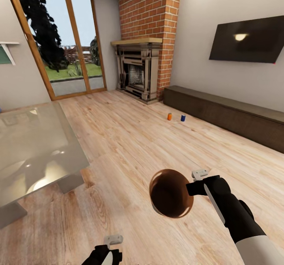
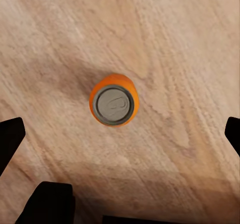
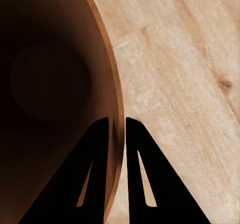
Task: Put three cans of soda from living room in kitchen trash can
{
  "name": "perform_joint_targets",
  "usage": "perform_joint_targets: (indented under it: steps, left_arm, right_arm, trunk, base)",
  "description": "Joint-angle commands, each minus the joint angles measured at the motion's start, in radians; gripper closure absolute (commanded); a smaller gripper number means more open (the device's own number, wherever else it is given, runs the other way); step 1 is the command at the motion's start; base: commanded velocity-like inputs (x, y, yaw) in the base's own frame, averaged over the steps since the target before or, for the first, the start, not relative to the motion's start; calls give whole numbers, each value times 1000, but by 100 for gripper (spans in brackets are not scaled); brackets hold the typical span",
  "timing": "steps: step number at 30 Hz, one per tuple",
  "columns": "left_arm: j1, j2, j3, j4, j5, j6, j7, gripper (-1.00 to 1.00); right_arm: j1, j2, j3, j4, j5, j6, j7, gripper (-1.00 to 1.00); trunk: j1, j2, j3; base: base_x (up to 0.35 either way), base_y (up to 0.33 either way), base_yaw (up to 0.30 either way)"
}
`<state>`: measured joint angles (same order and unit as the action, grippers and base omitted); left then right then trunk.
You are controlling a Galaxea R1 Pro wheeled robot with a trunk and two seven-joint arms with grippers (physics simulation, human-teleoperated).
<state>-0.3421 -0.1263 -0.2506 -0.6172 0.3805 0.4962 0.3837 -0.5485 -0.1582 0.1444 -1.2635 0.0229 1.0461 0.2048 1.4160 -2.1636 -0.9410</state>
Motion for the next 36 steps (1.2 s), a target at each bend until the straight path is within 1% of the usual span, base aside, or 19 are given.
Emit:
perform_joint_targets:
  steps: [1, 17, 20, 21, 23, 24, 26, 30, 36]
  left_arm:
    - [0, 0, 0, 1, 0, 0, 0, -100]
    - [0, 1, -1, -3, 3, -12, -5, -100]
    - [0, 1, -2, -3, 3, -13, -29, -100]
    - [0, 1, -2, -2, 4, -13, -55, -100]
    - [-1, 2, -2, -2, 3, -12, -88, -100]
    - [-1, 6, -2, -1, 3, -12, -117, -100]
    - [-1, 11, -1, 0, 2, -12, -144, -100]
    - [-1, 16, -1, 0, 2, -12, -163, -100]
    - [-2, 20, -1, -3, 1, -12, -171, -100]
  right_arm:
    - [-1, 0, 0, -1, -17, 1, 5, 100]
    - [1, 0, 1, -1, -17, 1, 5, 100]
    - [2, 0, 1, -1, -17, 1, 5, 100]
    - [2, 0, 0, -1, -17, 1, 5, 100]
    - [2, 0, 1, -1, -17, 1, 5, 100]
    - [2, 0, 1, -1, -17, 1, 5, 100]
    - [2, 0, 1, -1, -17, 1, 5, 100]
    - [2, 0, 2, -1, -17, 1, 5, 100]
    - [2, 0, 3, -1, -16, 1, 5, 100]
  trunk:
    - [0, 0, -1]
    - [0, 0, -13]
    - [0, 0, -16]
    - [0, 0, -16]
    - [0, 0, -18]
    - [0, 0, -19]
    - [0, 0, -20]
    - [0, 0, -23]
    - [0, 0, -28]
  base:
    - [0, 0, 0]
    - [0, 0, 0]
    - [0, 0, 0]
    - [0, 0, 0]
    - [0, 0, 0]
    - [0, 0, 0]
    - [0, 0, 0]
    - [0, 0, 0]
    - [0, 0, 0]
